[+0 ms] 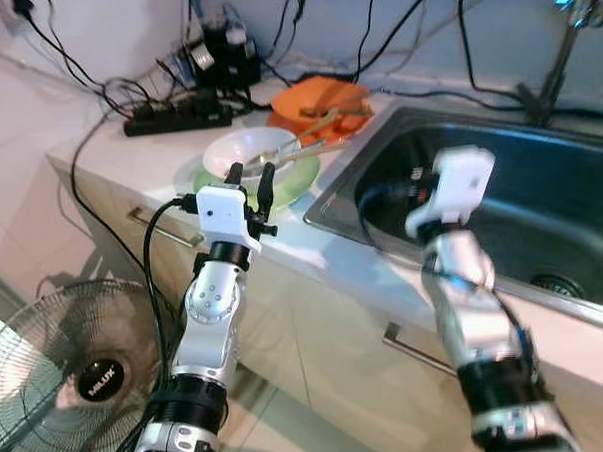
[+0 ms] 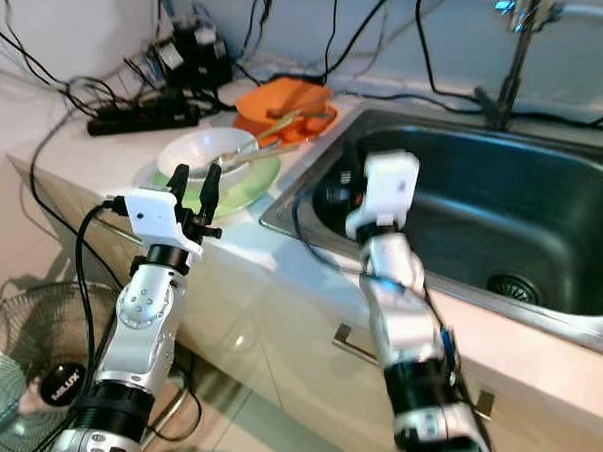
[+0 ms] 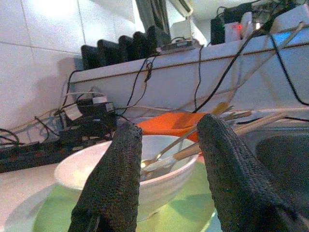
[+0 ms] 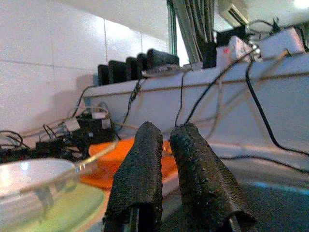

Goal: Kitchen organization

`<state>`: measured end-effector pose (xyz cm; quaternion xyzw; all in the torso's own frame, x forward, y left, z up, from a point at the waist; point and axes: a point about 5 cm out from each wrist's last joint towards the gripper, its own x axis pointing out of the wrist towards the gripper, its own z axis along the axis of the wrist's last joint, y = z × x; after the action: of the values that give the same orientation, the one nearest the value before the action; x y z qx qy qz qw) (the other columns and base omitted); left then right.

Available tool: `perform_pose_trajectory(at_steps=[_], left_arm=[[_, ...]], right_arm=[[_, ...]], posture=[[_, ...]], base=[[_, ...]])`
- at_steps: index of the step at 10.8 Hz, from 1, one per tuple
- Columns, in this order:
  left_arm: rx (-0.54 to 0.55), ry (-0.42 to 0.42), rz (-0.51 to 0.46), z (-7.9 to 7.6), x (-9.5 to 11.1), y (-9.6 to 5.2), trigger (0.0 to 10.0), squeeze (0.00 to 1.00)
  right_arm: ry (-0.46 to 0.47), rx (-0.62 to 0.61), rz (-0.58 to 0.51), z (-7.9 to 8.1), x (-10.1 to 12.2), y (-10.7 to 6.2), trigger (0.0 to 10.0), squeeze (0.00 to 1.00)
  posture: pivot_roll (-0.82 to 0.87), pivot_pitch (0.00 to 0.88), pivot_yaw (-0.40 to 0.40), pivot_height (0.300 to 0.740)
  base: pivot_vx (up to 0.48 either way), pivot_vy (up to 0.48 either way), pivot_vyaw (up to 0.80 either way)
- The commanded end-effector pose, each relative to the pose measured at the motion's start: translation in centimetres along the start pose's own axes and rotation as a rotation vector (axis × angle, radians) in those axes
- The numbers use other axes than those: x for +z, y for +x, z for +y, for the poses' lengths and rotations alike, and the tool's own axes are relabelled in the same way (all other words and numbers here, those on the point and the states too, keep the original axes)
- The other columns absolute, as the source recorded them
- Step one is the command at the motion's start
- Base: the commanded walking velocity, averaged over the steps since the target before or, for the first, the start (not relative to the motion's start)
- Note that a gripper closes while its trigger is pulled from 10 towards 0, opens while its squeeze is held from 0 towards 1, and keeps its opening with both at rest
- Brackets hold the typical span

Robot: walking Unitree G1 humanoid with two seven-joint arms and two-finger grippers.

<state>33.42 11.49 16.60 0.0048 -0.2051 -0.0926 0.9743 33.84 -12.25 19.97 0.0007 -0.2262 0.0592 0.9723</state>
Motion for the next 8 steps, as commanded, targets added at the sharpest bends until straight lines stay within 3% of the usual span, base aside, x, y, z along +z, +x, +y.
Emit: perform_pose_trajectory(at_steps=[1,3,5,8], left_arm=[[0.023,0.021,-0.032,0.78,1.00,0.61,10.0,0.00],[0.029,0.027,-0.036,0.91,1.14,0.63,10.0,0.00],[0.031,0.027,-0.035,0.89,1.13,0.49,10.0,0.00],[0.027,0.021,-0.033,0.64,1.05,0.38,10.0,0.00]], right_arm=[[0.004,0.009,-0.024,0.21,0.85,0.49,10.0,0.00],[0.004,0.015,0.001,0.25,0.66,0.45,10.0,0.00],[0.005,0.018,0.020,0.33,0.42,0.30,10.0,0.00],[0.005,0.023,0.017,0.39,0.51,0.22,10.0,0.00]], posture=[[0.03,0.000,0.105,0.740],[0.04,0.000,0.105,0.740],[0.03,0.000,0.104,0.740],[0.03,0.000,0.103,0.740]], base=[[0.000,0.000,0.00],[0.000,0.000,-0.26],[0.000,0.000,-0.80],[0.000,0.000,0.00]])
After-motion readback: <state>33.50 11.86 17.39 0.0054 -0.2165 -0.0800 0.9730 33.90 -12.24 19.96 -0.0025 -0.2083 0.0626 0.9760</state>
